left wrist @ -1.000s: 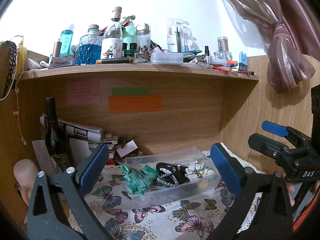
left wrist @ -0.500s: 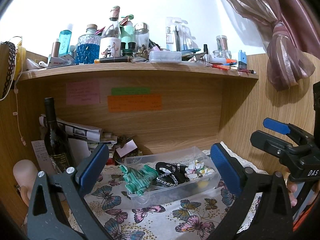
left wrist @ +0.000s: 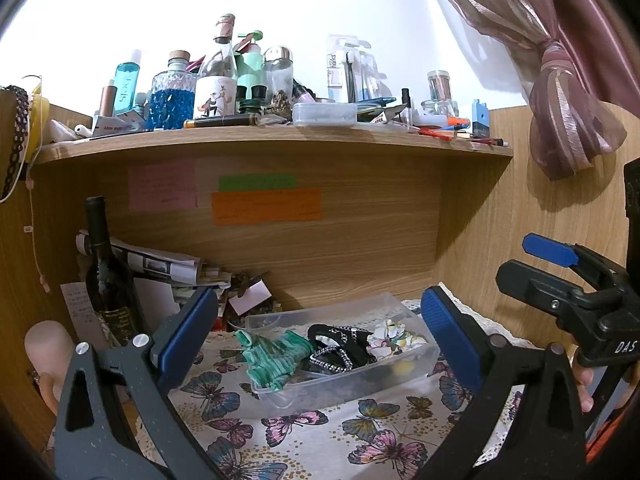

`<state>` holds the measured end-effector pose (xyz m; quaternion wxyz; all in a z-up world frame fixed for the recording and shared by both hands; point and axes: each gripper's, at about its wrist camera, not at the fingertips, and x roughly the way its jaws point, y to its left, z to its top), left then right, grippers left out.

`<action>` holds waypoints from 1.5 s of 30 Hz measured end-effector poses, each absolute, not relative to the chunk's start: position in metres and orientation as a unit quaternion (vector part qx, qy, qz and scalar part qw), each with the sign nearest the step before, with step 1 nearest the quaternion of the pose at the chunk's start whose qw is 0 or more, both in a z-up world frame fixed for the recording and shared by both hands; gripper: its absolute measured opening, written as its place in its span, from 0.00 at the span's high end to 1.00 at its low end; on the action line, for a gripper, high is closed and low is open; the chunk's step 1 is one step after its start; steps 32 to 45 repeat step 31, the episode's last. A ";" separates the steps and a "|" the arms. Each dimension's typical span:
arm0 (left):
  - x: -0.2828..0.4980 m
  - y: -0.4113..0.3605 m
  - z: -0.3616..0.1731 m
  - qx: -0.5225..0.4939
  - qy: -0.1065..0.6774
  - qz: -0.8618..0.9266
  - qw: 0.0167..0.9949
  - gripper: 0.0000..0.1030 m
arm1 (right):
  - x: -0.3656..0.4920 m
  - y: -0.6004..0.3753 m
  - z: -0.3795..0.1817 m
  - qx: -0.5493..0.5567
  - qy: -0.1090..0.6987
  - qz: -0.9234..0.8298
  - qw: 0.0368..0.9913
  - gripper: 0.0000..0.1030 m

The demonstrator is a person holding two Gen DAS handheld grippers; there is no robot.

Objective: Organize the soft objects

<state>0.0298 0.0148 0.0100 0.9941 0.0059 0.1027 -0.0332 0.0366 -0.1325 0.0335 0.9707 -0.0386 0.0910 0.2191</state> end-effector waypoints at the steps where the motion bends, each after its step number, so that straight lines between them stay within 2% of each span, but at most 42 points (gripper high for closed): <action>1: 0.029 0.015 0.010 0.006 0.102 -0.034 0.994 0.00 | 0.037 -0.133 0.034 -0.039 0.091 0.220 0.970 0.00; 45: 0.033 0.017 0.008 -0.001 0.112 -0.051 0.992 0.00 | 0.043 -0.134 0.025 -0.041 0.101 0.219 0.970 0.00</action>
